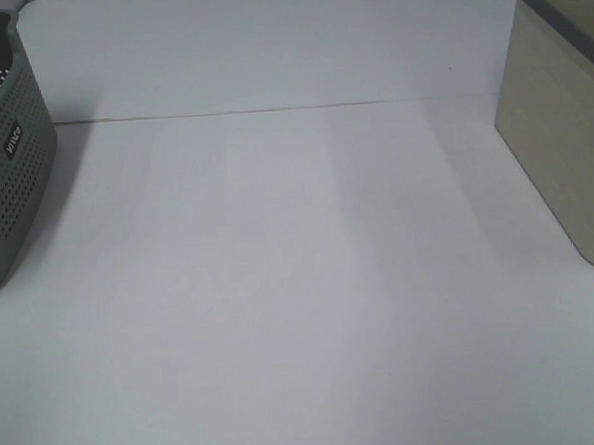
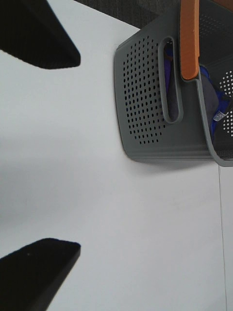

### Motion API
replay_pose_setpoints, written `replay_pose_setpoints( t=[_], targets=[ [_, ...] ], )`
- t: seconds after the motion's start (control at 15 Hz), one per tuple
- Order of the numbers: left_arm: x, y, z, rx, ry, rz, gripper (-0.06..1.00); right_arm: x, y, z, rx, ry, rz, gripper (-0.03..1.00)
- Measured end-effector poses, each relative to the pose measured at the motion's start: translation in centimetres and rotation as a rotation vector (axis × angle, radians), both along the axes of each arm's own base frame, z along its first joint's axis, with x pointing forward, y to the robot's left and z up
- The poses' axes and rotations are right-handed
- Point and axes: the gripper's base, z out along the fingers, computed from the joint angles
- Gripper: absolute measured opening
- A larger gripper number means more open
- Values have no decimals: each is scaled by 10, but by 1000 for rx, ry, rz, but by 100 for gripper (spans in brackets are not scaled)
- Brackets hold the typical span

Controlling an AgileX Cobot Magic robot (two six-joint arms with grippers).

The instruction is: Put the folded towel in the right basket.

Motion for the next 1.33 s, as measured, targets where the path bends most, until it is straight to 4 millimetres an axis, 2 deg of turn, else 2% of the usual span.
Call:
replay_pose_setpoints(
  t=[0.13, 0.33, 0.67, 0.87, 1.13, 1.33],
  targets=[
    [0, 0, 0, 0, 0, 0, 88, -35, 12, -18, -4, 1, 9, 98],
    [0, 0, 0, 0, 0, 0, 88, -90, 39, -44, -83, -50, 141, 98],
    [0, 0, 0, 0, 0, 0, 88, -160, 42, -77, -200, -195, 164, 98],
    [0, 0, 0, 0, 0, 0, 88, -185, 43, -103, -195, -268, 142, 98],
    [0, 0, 0, 0, 0, 0, 88, -205, 39, -120, -252, -404, 158, 98],
    [0, 0, 0, 0, 0, 0, 88, -201, 36, -126, -268, -411, 145, 98]
  ],
)
